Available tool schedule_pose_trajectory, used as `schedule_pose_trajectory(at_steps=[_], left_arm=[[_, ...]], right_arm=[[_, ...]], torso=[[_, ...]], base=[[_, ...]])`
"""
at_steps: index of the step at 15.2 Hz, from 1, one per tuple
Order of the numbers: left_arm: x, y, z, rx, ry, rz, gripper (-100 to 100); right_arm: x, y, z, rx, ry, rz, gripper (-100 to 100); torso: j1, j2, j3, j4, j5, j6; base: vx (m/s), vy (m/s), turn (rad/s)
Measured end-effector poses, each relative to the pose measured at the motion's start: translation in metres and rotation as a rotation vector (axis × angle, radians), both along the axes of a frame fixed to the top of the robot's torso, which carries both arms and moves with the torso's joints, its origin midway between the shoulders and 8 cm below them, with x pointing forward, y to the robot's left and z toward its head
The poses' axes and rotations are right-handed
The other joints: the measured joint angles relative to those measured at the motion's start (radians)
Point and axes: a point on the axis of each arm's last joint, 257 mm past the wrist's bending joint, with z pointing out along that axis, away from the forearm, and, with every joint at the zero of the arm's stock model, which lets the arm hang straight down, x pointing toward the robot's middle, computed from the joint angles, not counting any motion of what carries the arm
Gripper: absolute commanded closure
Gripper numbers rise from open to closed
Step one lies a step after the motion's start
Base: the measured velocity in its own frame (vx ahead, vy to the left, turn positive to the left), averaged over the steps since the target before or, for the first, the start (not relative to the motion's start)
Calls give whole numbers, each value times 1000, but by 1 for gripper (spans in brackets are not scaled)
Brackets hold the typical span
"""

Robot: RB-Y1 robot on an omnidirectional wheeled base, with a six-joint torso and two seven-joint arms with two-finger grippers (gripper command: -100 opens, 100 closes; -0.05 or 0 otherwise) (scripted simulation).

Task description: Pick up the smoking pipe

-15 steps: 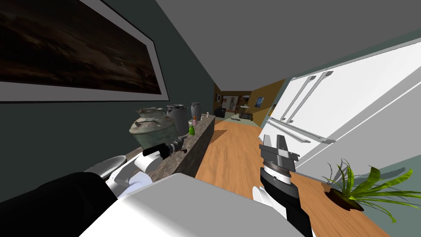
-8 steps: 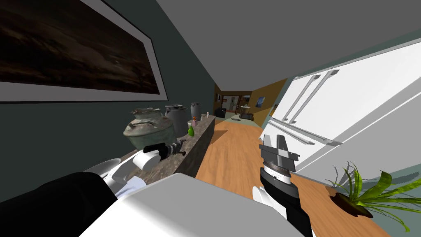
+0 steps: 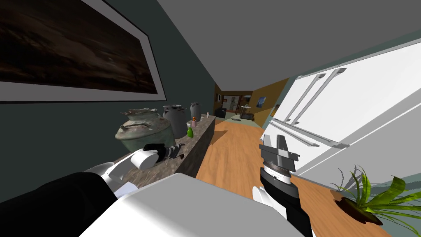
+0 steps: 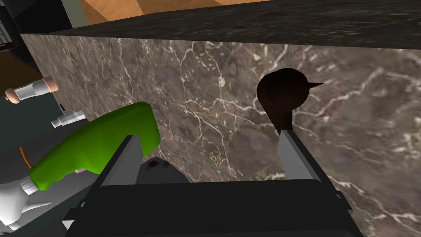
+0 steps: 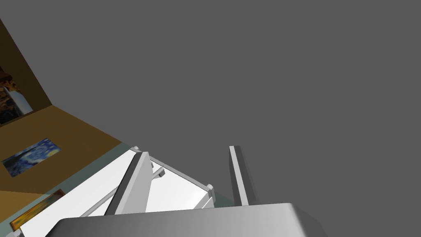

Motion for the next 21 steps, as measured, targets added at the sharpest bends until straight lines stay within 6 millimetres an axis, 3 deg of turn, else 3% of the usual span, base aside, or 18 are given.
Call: schedule_pose_trajectory(at_steps=[10,21], left_arm=[[-40,4,-23,-6,207,-53,-100],[-89,6,-35,-23,418,-122,-100]], right_arm=[[0,0,0,0,0,0,0],[0,0,0,0,0,0,0]], torso=[[0,0,0,0,0,0],[-1,0,0,0,0,0]], base=[[54,-4,7],[59,-6,6]])
